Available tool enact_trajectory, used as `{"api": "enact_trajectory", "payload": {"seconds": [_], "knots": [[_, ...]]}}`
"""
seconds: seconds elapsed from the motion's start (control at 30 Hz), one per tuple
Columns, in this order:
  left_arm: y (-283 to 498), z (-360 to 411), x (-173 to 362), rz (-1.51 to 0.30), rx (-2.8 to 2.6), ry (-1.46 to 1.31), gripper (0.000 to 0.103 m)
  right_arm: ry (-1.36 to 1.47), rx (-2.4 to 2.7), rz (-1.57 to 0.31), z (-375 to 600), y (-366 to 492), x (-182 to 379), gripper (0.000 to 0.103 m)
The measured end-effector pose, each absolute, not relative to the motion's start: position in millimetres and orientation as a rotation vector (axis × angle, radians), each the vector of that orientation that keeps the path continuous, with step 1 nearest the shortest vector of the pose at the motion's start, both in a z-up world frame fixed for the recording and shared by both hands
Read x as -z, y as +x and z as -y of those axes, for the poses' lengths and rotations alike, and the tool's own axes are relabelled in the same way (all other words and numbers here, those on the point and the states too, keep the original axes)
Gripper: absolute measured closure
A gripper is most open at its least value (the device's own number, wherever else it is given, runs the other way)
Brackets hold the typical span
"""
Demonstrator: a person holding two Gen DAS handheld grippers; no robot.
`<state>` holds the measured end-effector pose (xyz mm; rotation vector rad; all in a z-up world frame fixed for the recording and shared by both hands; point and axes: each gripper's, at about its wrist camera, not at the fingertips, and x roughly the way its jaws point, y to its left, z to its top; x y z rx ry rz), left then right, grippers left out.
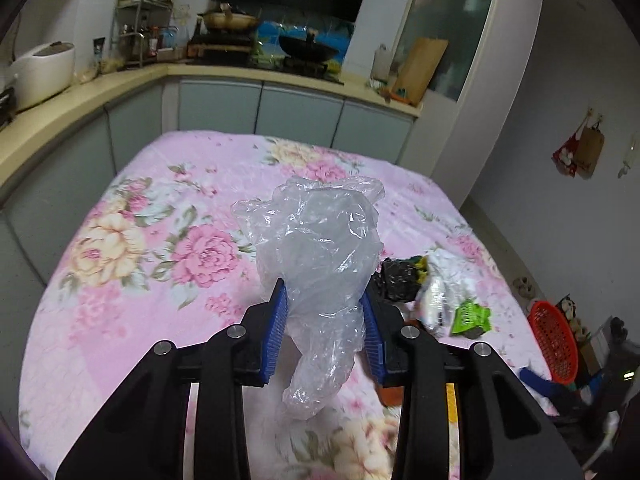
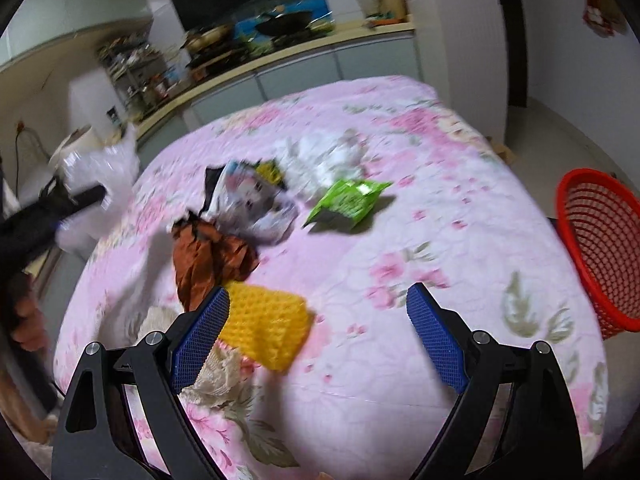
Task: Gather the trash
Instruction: 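Grasp the clear plastic bag with the left tool while the right tool grasps yellow foam net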
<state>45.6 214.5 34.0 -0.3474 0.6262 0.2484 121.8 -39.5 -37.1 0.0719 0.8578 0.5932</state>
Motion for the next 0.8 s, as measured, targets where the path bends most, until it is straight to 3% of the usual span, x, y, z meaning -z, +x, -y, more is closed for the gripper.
{"api": "enact_trajectory", "payload": {"seconds": [0.1,0.37,0.43,0.8], "knots": [[30,-208,-44,-0.596,-0.276,-0.324,0.070,0.039,-0.614,-0.872,29,119,43,0.022],[18,-205,-48,-0.590,-0.297,-0.330,0.070,-0.056,-0.661,-0.874,5,109,48,0.079],[17,-205,-49,-0.586,-0.307,-0.330,0.070,-0.057,-0.660,-0.861,8,108,45,0.087],[11,-184,-57,-0.546,-0.262,-0.314,0.070,0.039,-0.557,-0.731,52,112,9,0.092]]}}
